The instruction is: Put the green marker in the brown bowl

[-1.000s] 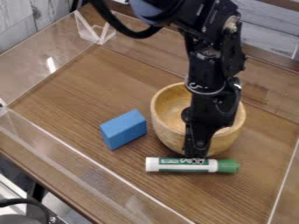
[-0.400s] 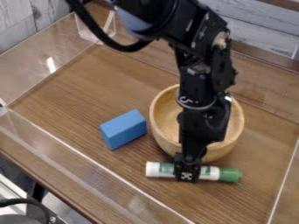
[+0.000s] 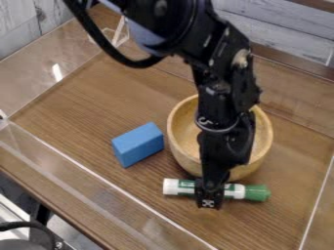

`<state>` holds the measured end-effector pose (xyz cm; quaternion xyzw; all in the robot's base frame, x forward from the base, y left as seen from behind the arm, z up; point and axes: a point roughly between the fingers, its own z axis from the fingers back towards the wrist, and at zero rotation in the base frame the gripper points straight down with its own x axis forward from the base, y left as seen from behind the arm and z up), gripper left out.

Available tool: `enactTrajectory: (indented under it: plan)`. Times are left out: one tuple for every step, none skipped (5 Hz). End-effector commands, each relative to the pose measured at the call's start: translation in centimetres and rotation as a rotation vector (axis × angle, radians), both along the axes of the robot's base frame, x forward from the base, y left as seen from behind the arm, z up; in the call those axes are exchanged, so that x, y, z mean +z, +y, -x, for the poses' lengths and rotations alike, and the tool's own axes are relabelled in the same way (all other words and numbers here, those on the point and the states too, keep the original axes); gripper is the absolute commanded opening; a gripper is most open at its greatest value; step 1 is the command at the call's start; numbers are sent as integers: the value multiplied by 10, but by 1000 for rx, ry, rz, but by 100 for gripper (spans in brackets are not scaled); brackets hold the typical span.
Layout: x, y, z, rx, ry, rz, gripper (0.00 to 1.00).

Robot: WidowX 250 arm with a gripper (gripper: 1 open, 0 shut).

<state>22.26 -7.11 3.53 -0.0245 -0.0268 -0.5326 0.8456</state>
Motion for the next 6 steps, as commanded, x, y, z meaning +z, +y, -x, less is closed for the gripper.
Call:
enactTrajectory:
  plan:
    - [0, -3, -4, -3, -38, 9, 100]
    - [-6, -3, -4, -3, -44, 10, 0]
    - [-10, -3, -4, -2, -49, 11, 0]
    - [-14, -3, -4, -3, -53, 12, 0]
    - [-18, -3, -3, -4, -57, 12, 0]
    - [-21, -3, -3, -5, -62, 13, 0]
